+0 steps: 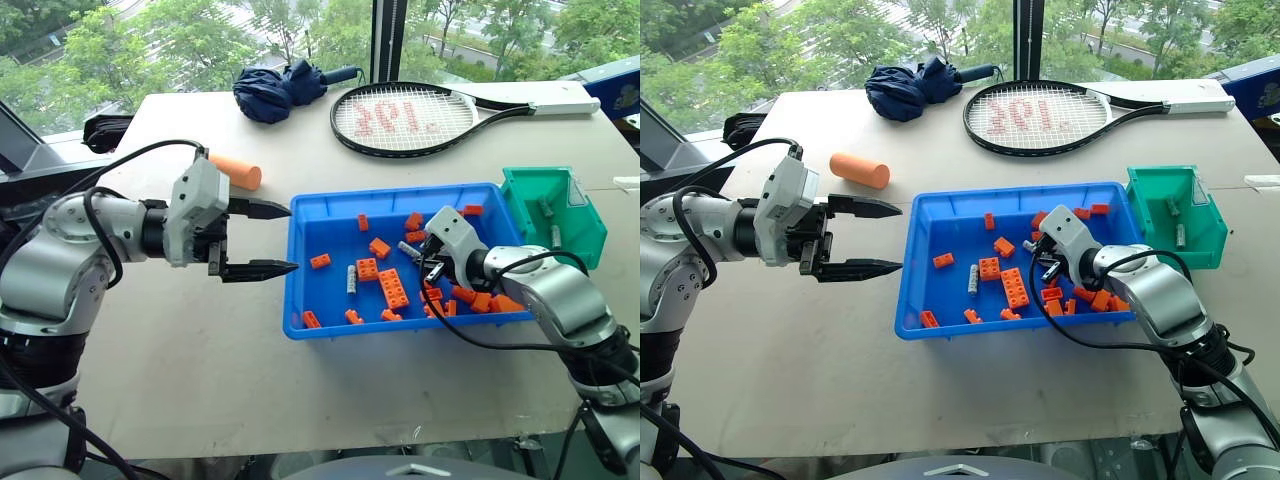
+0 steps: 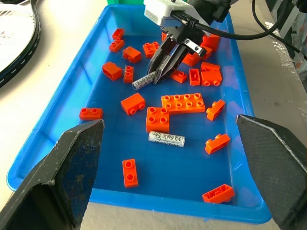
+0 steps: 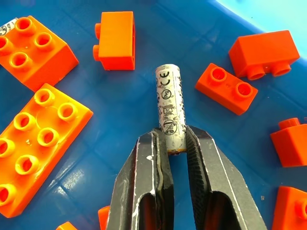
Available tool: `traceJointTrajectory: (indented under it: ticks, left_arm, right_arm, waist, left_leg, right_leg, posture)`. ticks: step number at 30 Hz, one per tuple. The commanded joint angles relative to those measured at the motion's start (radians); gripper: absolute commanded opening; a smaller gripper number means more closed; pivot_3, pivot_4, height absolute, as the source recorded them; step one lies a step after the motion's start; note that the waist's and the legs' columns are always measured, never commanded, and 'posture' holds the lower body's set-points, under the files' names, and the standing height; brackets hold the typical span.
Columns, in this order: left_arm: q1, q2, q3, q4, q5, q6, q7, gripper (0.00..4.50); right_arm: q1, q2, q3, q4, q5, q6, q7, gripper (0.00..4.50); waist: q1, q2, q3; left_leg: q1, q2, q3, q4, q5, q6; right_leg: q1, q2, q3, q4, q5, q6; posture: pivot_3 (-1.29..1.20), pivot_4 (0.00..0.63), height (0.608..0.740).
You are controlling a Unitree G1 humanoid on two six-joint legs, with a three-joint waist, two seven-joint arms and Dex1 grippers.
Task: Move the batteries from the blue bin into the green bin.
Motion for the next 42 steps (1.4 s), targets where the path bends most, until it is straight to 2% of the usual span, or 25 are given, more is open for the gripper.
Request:
traceJointTrajectory:
  ticks: [1, 4, 8, 13, 19, 21, 22, 25, 28, 32, 36, 39, 42]
  left_arm:
    - [-0.012, 0.008, 0.033, -0.015, -0.016, 0.001, 0.001, 4.5]
    - [-0.035, -0.007, 0.038, -0.013, -0.037, 0.013, 0.011, 4.5]
    - [-0.116, -0.066, 0.029, -0.004, -0.085, 0.042, 0.04, 4.5]
    - [-0.178, -0.108, 0.023, 0.0, -0.118, 0.065, 0.051, 4.5]
    - [-0.181, -0.113, 0.019, 0.005, -0.108, 0.06, 0.044, 4.5]
    - [-0.171, -0.102, 0.026, 0.008, -0.106, 0.058, 0.032, 4.5]
    - [-0.165, -0.097, 0.03, 0.007, -0.107, 0.06, 0.027, 4.5]
    - [-0.144, -0.079, 0.042, -0.008, -0.113, 0.068, 0.021, 4.5]
    - [-0.093, -0.045, 0.049, -0.014, -0.085, 0.047, 0.009, 4.5]
    - [-0.013, 0.013, 0.069, -0.014, -0.042, 0.021, -0.005, 4.5]
    - [0.069, 0.058, 0.082, -0.001, 0.009, -0.023, -0.024, 4.5]
    - [0.088, 0.06, 0.088, -0.002, 0.012, -0.035, -0.027, 4.5]
    - [0.113, 0.065, 0.108, -0.016, 0.002, -0.026, -0.025, 4.5]
  right_arm:
    - [-0.056, -0.022, -0.162, -0.104, 0.064, 0.08, 0.009, 0.02]
    - [-0.091, -0.039, -0.296, -0.153, 0.103, 0.159, -0.004, 0.02]
    - [-0.062, -0.208, -0.468, -0.131, 0.076, 0.182, 0.001, 0.02]
    - [0.048, -0.332, -0.578, -0.033, 0.043, 0.123, 0.011, 0.02]
    - [0.151, -0.38, -0.588, 0.089, 0.019, -0.037, 0.047, 0.02]
    - [0.163, -0.395, -0.578, 0.116, 0.015, -0.078, 0.063, 0.93]
    - [0.165, -0.4, -0.575, 0.123, 0.013, -0.089, 0.067, 1.15]
    - [0.153, -0.404, -0.566, 0.126, 0.015, -0.114, 0.07, 2.55]
    - [0.1, -0.38, -0.539, 0.078, 0.055, -0.097, 0.084, 4.04]
    - [-0.014, -0.304, -0.471, -0.057, 0.194, 0.025, 0.121, 4.04]
    - [-0.122, -0.131, -0.341, -0.182, 0.332, 0.159, 0.104, 4.04]
    - [-0.153, 0.011, -0.279, -0.218, 0.389, 0.239, 0.056, 4.04]
    - [-0.134, 0.098, -0.133, -0.239, 0.41, 0.237, 0.056, 4.04]
  waist:
    - [0.0, 0.0, 0.0]
    - [0.001, 0.001, 0.0]
    - [0.021, 0.0, 0.0]
    - [0.024, 0.0, 0.0]
    - [0.004, 0.0, 0.0]
    - [0.0, 0.0, 0.0]
    - [-0.001, 0.001, 0.0]
    - [0.0, 0.001, 0.0]
    - [-0.002, 0.001, 0.0]
    - [-0.008, 0.001, 0.001]
    - [-0.004, 0.001, 0.001]
    - [0.006, 0.001, 0.001]
    - [0.014, 0.0, 0.0]
  left_leg:
    - [0.0, 0.0, 0.0, 0.0, 0.0, 0.0]
    - [0.0, 0.0, 0.0, 0.0, 0.0, 0.0]
    - [-0.002, 0.0, -0.002, 0.001, 0.0, 0.0]
    - [-0.002, -0.001, -0.001, 0.001, 0.0, 0.0]
    - [0.0, 0.0, 0.001, 0.001, 0.0, 0.0]
    - [0.0, 0.0, 0.001, 0.001, 0.0, 0.0]
    - [0.0, 0.0, 0.001, 0.001, 0.0, 0.0]
    - [0.0, 0.0, 0.001, 0.001, 0.0, 0.0]
    - [0.0, 0.0, 0.002, 0.001, 0.0, 0.0]
    - [0.0, 0.0, 0.002, 0.0, 0.0, 0.0]
    - [0.0, 0.001, 0.001, -0.001, 0.0, 0.0]
    - [-0.001, 0.001, 0.0, -0.001, 0.0, 0.0]
    - [-0.003, -0.001, -0.002, 0.001, 0.0, 0.0]
  right_leg:
    - [0.0, 0.0, 0.0, 0.0, 0.0, 0.0]
    - [0.0, 0.0, 0.0, 0.0, 0.0, 0.0]
    - [0.0, -0.001, -0.003, -0.001, 0.0, 0.0]
    - [0.0, -0.001, -0.002, 0.0, 0.0, 0.0]
    - [0.0, -0.001, 0.001, 0.001, 0.0, 0.0]
    - [0.0, -0.001, 0.001, 0.001, 0.0, 0.0]
    - [0.0, -0.001, 0.001, 0.001, 0.0, 0.0]
    - [0.0, 0.0, 0.001, 0.001, 0.0, 0.0]
    - [0.0, 0.0, 0.002, 0.001, 0.0, 0.0]
    - [0.0, 0.0, 0.002, 0.001, 0.0, 0.0]
    - [0.0, 0.0, 0.001, 0.0, 0.0, 0.0]
    - [0.0, 0.0, 0.0, -0.001, 0.0, 0.0]
    - [0.0, -0.001, -0.003, -0.002, 0.0, 0.0]
  posture:
    - [0.0, 0.15, 0.74]
    - [0.0, 0.15, 0.74]
    - [0.0, 0.15, 0.74]
    - [0.0, 0.15, 0.74]
    - [0.0, 0.15, 0.74]
    - [0.0, 0.15, 0.74]
    - [0.0, 0.15, 0.74]
    - [0.0, 0.15, 0.74]
    - [0.0, 0.15, 0.74]
    - [0.0, 0.15, 0.74]
    - [0.0, 0.15, 0.74]
    - [0.0, 0.15, 0.74]
    - [0.0, 0.15, 0.74]
